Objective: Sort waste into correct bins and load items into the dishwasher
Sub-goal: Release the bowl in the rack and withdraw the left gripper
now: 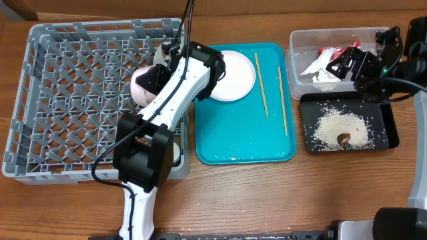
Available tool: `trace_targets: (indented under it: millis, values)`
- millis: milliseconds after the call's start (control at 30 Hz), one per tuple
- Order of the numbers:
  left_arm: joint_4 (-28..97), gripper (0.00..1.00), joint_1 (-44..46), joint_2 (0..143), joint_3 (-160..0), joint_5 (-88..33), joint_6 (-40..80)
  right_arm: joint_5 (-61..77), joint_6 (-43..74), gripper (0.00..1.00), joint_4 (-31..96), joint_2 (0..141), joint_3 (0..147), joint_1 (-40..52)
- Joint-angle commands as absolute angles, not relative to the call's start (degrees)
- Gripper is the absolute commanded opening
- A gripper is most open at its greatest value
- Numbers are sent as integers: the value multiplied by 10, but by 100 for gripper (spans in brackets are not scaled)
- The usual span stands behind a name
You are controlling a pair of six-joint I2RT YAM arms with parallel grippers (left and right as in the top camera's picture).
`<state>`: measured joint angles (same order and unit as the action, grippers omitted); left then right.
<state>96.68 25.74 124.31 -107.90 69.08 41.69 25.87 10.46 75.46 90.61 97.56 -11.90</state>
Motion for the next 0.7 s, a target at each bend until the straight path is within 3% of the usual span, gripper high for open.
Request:
trace_targets:
  millis: [0,400,667]
  values:
    - [969,4,256,1245,-1070,677,437,255,100,100,751,905,974,-116]
    - [969,4,255,1245,-1034,726,435,255,100,100,751,905,974,-116]
    - [969,4,281,1245,-1034,688,433,255,100,100,751,905,974,-116]
